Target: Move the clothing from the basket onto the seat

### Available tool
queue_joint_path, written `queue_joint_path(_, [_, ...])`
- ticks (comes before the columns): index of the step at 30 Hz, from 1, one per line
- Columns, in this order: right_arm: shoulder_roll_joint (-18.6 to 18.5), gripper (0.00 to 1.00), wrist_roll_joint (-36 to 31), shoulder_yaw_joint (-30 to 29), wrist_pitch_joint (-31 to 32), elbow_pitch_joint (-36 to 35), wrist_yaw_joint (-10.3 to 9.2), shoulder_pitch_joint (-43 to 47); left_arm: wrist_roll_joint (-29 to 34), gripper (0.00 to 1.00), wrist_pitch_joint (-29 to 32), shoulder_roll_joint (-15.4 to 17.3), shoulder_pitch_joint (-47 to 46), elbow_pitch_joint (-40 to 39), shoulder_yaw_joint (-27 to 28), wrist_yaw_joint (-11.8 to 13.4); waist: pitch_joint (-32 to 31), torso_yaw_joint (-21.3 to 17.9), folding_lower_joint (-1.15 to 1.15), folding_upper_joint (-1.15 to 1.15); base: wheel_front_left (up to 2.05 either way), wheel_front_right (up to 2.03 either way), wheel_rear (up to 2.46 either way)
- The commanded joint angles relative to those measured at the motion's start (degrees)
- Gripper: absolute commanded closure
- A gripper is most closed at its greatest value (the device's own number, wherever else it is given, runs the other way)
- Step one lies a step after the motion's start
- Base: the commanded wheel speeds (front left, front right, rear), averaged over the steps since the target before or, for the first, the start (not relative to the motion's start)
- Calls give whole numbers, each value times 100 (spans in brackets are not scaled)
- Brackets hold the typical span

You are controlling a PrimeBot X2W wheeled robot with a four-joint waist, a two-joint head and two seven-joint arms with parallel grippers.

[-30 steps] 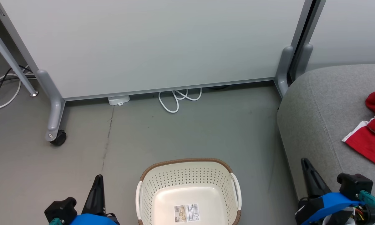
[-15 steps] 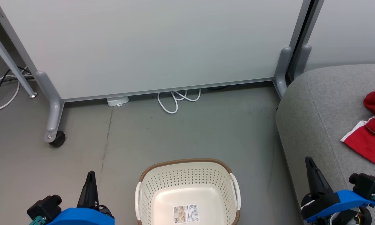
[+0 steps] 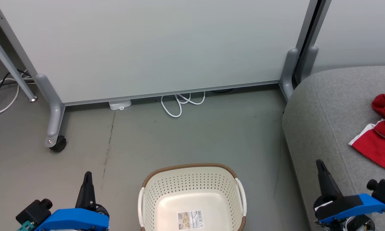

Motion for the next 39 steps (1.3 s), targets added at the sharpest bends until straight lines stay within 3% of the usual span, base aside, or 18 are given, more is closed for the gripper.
queue_joint_path(1, [-16,100,205,-29,23,-93,1,-147,-170,100,40,11,-171,-103,40,-7,-2,-2,0,0,0,0,0])
queue_joint_path(39, [-20,100,2693,-137,440,-141,2,-236,-2419,100,674,1,-333,-353,321,-14,-46,-68,0,0,0,0,0])
